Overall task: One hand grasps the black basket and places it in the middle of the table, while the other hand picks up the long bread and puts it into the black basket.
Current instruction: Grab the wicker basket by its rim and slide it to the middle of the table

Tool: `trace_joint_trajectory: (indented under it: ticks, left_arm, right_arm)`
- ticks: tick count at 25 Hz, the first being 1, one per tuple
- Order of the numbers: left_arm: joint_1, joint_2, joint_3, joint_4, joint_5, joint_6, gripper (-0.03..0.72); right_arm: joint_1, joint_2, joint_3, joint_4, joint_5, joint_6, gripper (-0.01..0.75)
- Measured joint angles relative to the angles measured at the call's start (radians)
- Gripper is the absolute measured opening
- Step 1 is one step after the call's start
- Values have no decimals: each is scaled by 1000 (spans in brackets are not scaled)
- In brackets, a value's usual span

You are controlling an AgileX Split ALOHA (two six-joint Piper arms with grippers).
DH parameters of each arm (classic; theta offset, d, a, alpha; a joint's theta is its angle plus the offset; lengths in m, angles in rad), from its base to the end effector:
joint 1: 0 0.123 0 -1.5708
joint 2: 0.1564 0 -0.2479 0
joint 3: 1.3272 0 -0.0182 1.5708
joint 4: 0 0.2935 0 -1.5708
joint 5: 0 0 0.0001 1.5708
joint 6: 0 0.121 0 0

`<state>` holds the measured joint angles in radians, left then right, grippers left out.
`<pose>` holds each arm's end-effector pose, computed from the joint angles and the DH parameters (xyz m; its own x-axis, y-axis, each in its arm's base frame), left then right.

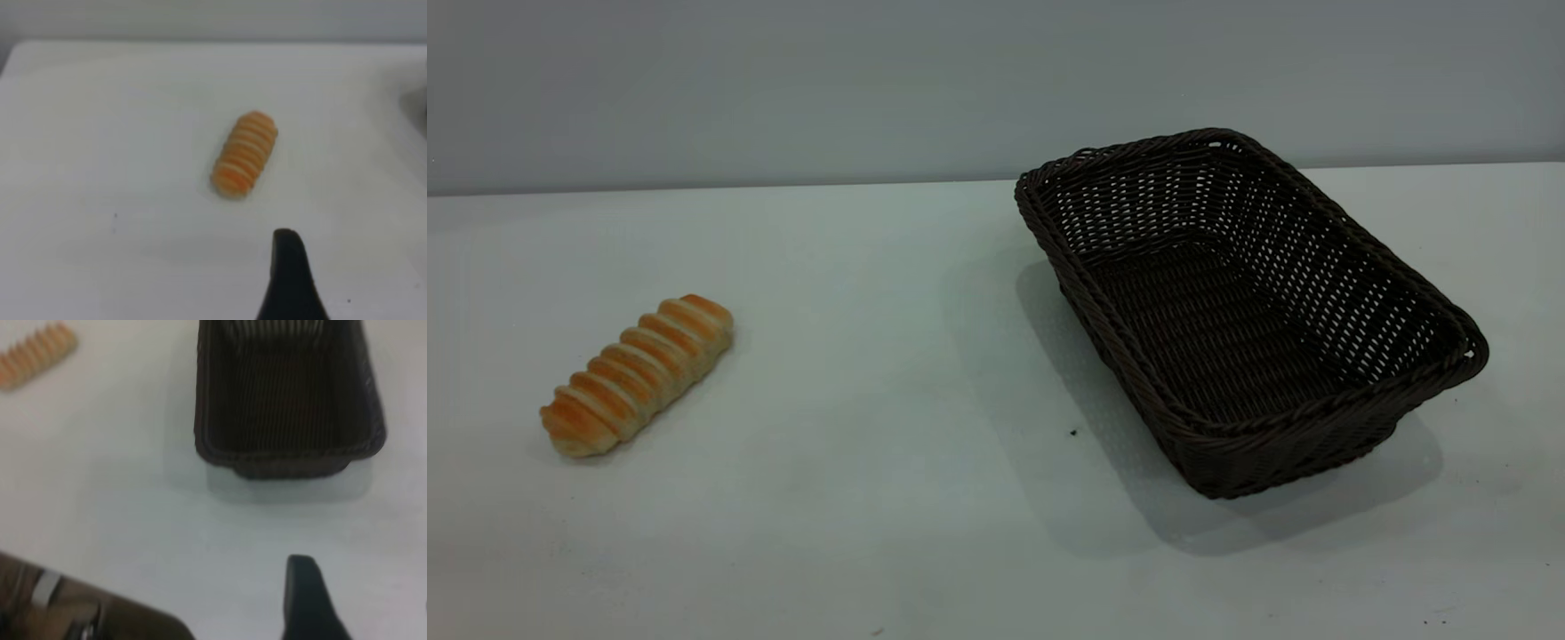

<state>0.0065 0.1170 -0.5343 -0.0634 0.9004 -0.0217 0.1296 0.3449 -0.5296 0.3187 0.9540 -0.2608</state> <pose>0.1210 -0.0052 0.3011 -0.3864 -0.0635 -0.9201 0.0158 0.9970 -0.0755 0.1477 0.0505 0.2669 -0.5810 -0.1461 -0.8007 -0.3684 0.9244 0.0987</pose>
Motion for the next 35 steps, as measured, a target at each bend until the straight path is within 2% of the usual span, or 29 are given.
trace_joint_trajectory:
  ticks: [4,13,19,30,35]
  left_arm:
    - [0,159,-14,1,-55,0,539]
    - [0,370,-14,1,-205,-54,538]
    - [0,377,-14,1,-211,-51,538]
    - [0,377,-14,17,-204,-33,538]
    - [0,377,-14,23,-204,-24,538]
  right_arm:
    - [0,258,-54,71,-53,-96,511]
    - [0,794,-105,252,-172,-165,521]
    - [0,1007,-108,360,-275,-165,521]
    - [0,1314,-113,641,-582,-135,521]
    - [0,1392,-115,761,-628,-145,521]
